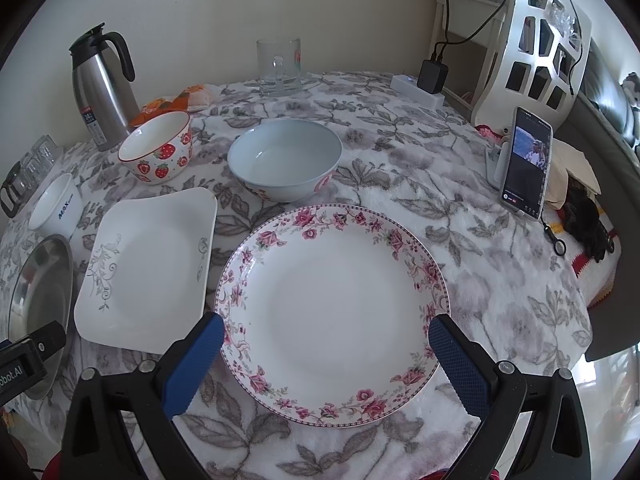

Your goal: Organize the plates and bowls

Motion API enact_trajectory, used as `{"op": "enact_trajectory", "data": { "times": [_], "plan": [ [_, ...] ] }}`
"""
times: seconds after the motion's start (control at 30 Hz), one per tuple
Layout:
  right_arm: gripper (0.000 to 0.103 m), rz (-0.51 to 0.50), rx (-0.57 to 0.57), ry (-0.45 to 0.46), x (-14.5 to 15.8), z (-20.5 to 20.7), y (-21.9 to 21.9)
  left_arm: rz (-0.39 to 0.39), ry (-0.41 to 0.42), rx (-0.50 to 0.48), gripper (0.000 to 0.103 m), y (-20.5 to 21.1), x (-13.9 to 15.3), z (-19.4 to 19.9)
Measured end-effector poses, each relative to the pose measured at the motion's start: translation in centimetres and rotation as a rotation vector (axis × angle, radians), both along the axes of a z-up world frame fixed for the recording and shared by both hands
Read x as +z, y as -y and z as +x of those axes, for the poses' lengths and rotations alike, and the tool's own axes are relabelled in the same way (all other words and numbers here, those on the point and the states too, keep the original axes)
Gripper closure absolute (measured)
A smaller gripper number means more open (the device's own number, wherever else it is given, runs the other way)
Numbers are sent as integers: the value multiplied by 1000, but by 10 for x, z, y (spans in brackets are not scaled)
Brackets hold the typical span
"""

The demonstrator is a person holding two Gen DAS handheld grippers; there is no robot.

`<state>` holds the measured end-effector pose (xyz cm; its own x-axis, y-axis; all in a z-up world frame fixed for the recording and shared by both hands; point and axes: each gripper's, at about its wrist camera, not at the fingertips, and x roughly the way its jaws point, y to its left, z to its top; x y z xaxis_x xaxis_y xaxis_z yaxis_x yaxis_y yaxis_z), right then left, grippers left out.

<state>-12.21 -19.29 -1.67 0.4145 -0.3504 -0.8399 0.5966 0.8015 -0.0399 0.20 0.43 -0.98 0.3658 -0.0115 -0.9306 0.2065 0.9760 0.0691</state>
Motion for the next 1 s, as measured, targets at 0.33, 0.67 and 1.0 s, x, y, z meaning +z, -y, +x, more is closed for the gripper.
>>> {"op": "enact_trajectory", "data": {
  "times": [0.33,0.67,1.0],
  "plan": [
    [0,6,-3,-9,-1,1,1,4,-10,-2,0,0,-1,0],
    [0,6,-3,-14,-3,1,1,5,-18,-2,0,-2,-3,-1],
    [0,6,-3,-17,-4,2,1,6,-20,-1,0,-2,-3,0]
  ]
}}
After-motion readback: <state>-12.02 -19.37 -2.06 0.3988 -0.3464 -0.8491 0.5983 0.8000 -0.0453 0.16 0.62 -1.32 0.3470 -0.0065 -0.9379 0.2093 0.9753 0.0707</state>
